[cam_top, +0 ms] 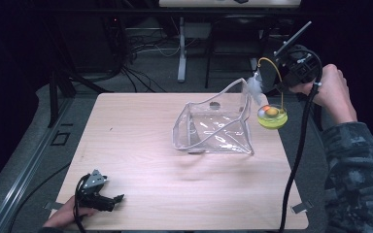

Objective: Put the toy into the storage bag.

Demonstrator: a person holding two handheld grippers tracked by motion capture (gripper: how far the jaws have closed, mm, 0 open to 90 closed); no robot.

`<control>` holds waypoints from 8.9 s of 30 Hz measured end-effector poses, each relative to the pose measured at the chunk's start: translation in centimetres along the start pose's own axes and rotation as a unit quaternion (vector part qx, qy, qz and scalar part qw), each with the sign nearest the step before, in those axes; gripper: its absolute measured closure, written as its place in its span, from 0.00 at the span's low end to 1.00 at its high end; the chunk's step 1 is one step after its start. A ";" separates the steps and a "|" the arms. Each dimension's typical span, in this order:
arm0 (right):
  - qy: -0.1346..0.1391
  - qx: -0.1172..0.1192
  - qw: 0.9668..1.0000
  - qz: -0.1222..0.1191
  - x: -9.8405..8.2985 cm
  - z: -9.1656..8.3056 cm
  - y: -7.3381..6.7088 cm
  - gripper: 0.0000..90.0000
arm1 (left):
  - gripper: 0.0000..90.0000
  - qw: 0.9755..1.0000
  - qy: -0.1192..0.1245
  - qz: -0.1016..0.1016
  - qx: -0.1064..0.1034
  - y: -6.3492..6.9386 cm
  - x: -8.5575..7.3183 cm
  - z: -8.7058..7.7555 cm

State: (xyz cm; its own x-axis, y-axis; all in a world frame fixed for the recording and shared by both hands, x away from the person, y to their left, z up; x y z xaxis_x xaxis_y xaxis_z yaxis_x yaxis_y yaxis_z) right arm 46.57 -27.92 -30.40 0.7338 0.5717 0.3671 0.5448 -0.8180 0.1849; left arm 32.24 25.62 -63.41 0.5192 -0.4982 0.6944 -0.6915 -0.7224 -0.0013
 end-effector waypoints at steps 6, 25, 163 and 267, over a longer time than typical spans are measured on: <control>-0.003 -0.002 1.000 -0.004 0.5 -0.6 0.1 0.98 | 0.00 1.000 0.000 -0.001 0.000 0.0 0.0 0.0; 0.006 -0.016 0.999 -0.028 2.7 -3.0 -0.6 0.98 | 0.00 1.000 0.000 -0.001 0.000 0.0 0.0 0.0; -0.107 0.033 0.993 -0.031 3.0 15.7 -8.4 0.97 | 0.00 1.000 0.003 -0.002 0.001 0.0 0.0 0.0; -0.003 0.096 0.994 0.055 -17.5 23.3 -7.9 0.00 | 0.00 1.000 0.004 -0.003 0.002 0.0 0.0 0.1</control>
State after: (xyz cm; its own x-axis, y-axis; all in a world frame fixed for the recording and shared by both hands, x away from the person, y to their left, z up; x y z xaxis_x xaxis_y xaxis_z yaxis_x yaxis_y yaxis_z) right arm 38.84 -29.98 -59.53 0.7954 0.4806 0.3693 0.5285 -0.8483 -0.0345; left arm 32.26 25.56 -63.44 0.5200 -0.4896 0.6999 -0.6859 -0.7277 0.0006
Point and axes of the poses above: each handheld gripper's, and its own axes: z roughly forward along the jaws, x roughly out of its top, y roughly to its right, the point moved 6 cm from there along z, roughly forward along the jaws, and after that the axes turned 1 degree about -y, right-handed, at the moved point
